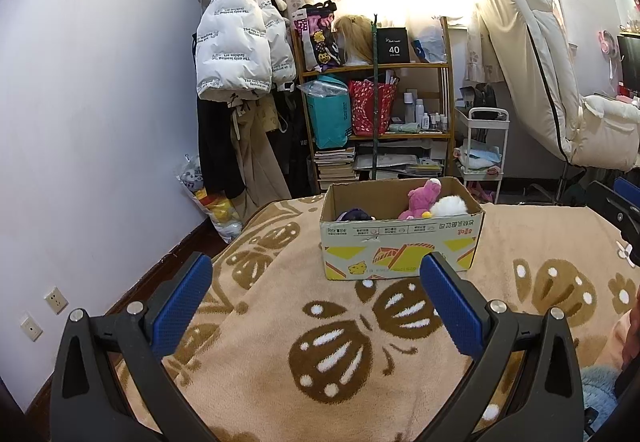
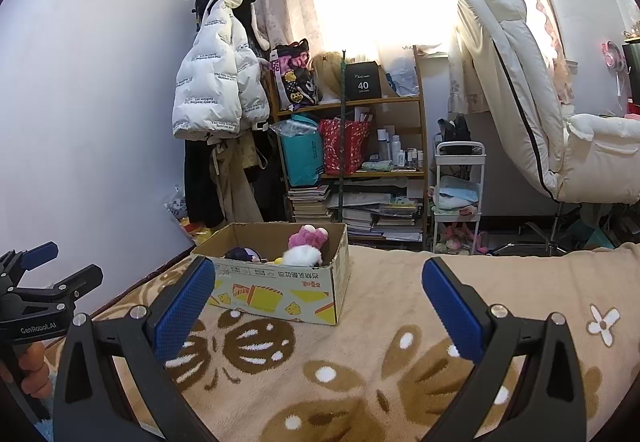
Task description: Organize soft objects
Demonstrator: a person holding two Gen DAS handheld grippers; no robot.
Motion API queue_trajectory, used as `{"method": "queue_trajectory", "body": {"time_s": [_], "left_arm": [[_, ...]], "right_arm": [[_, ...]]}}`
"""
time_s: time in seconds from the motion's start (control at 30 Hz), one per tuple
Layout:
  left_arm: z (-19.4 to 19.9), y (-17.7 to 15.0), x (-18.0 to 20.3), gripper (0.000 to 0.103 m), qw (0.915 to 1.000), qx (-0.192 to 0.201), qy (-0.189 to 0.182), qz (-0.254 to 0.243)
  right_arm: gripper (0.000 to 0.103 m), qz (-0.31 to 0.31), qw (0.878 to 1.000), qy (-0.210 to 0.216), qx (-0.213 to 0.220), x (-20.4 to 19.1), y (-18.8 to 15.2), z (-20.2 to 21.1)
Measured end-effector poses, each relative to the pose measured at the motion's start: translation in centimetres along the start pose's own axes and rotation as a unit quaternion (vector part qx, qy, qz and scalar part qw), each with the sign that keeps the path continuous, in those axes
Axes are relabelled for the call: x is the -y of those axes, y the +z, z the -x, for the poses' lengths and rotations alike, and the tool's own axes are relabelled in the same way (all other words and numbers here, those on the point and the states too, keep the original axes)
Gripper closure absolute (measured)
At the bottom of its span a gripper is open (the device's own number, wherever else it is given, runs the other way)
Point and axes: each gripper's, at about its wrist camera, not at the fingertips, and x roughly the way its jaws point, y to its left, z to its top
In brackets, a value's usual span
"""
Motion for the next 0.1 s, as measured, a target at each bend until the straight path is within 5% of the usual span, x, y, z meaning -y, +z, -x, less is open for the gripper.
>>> {"method": "queue_trajectory", "body": {"time_s": [0.1], "left_arm": [[0.00, 0.01, 0.00, 0.001, 1.0000, 0.000, 0.000, 0.000]], "right_arm": [[0.000, 0.001, 1.000, 0.001, 0.000, 0.10, 0.06, 0.00]]}}
